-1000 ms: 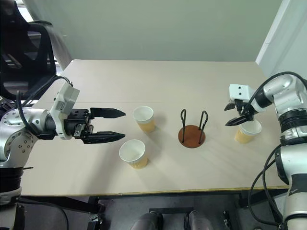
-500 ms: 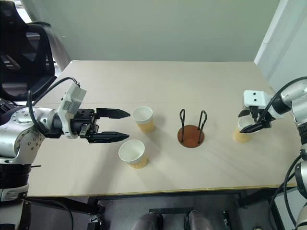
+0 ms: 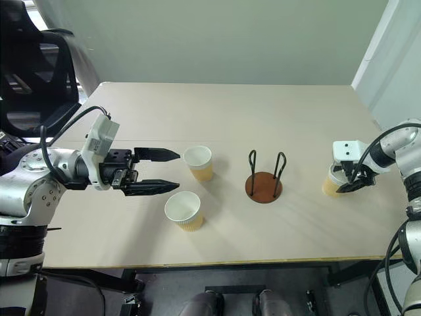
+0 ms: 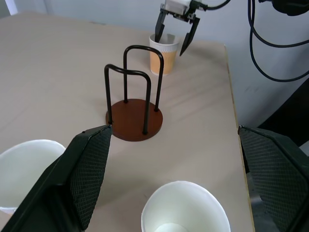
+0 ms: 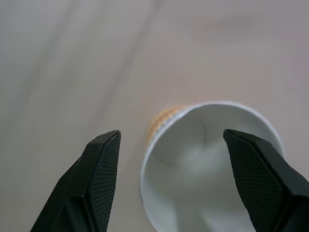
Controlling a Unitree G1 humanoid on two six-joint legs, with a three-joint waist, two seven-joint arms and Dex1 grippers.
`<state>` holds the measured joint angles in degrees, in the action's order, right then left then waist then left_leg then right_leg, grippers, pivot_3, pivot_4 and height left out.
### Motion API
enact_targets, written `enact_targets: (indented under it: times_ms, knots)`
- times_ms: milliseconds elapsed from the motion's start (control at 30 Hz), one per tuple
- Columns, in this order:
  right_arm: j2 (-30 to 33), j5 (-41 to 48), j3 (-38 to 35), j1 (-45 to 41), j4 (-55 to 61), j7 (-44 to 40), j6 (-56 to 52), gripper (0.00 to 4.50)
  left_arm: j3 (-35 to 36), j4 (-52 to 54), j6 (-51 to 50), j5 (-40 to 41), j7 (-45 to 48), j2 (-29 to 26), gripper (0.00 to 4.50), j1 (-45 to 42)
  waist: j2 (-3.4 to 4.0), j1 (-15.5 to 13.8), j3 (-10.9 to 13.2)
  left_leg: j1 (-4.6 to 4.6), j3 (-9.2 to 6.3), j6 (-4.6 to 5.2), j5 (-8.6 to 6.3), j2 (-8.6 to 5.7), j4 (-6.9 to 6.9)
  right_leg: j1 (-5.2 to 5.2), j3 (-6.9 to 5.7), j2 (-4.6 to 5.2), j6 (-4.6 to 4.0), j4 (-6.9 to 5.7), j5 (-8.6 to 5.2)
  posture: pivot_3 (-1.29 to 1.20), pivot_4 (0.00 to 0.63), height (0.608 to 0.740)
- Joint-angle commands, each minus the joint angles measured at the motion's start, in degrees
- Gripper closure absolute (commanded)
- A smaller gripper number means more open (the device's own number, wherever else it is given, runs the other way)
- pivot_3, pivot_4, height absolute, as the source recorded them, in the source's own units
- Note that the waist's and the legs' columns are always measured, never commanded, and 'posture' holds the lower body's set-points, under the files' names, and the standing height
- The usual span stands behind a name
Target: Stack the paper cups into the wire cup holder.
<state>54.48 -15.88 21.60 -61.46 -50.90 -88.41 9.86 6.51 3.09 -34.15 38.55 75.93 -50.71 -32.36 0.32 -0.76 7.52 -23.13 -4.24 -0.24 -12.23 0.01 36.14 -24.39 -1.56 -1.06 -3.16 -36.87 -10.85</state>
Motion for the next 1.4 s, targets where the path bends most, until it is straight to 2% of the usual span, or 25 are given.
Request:
enact_targets:
  times_ms: [33,267,300,367,633,933,1400]
  knots:
    - [-0.2,-1.9,0.0,-2.3,-2.3,1.5,2.6,1.08,2.2,2.3,1.8,0.4,-0.4,-0.1,0.0,0.0,0.0,0.0,0.0,0.0,0.0,0.0,0.0,0.0,0.0,0.01,0.0,0.0,0.0,0.0,0.0,0.0,0.15,0.74]
    - [-1.5,-4.3,-0.2,-3.9,-6.1,2.6,4.8,1.08,2.4,2.3,2.2,0.6,-0.8,-0.3,0.0,0.0,0.0,0.0,0.0,0.03,0.0,0.0,-0.01,0.0,0.0,0.0,0.0,0.0,0.0,-0.02,0.01,0.0,0.15,0.74]
    - [-1.7,-4.5,-0.2,-4.2,-6.6,2.8,5.0,1.23,2.4,2.3,2.3,0.5,-0.8,-0.3,0.0,0.0,0.0,0.0,0.0,0.02,0.0,0.0,-0.01,0.0,0.0,0.0,0.0,0.0,0.0,-0.02,0.01,0.0,0.15,0.74]
    - [-2.0,-4.9,-0.2,-4.6,-7.2,2.8,5.3,1.64,2.3,2.1,2.5,0.4,-0.9,-0.4,0.0,0.0,0.0,0.0,0.0,0.02,0.0,-0.01,-0.01,0.0,0.0,0.0,0.0,0.0,0.0,-0.02,0.01,0.0,0.15,0.74]
    - [-3.0,-4.6,-0.3,-6.7,-7.7,-0.1,6.2,4.48,2.1,1.0,4.5,-0.6,-0.5,-0.6,0.0,0.0,0.01,0.0,0.0,0.02,0.0,-0.03,-0.02,0.0,0.0,0.0,0.0,0.0,-0.01,-0.02,0.01,0.0,0.15,0.74]
    - [-3.8,-2.2,-1.3,-6.7,-2.2,-4.1,4.9,4.48,2.3,-1.0,6.6,-1.8,0.4,-1.1,0.0,0.1,0.01,0.0,0.0,0.02,0.0,-0.04,-0.03,0.0,0.0,0.0,0.0,0.0,-0.03,-0.01,0.0,0.0,0.15,0.74]
    - [-4.5,8.6,-1.0,-13.4,10.8,-4.1,-4.0,4.48,1.0,-4.4,9.3,-4.3,2.3,-0.6,0.0,-0.7,0.02,0.0,0.0,-0.04,-0.01,-0.02,-0.07,0.0,-0.01,-0.02,-0.01,0.0,-0.09,0.05,-0.04,0.0,0.15,0.74]
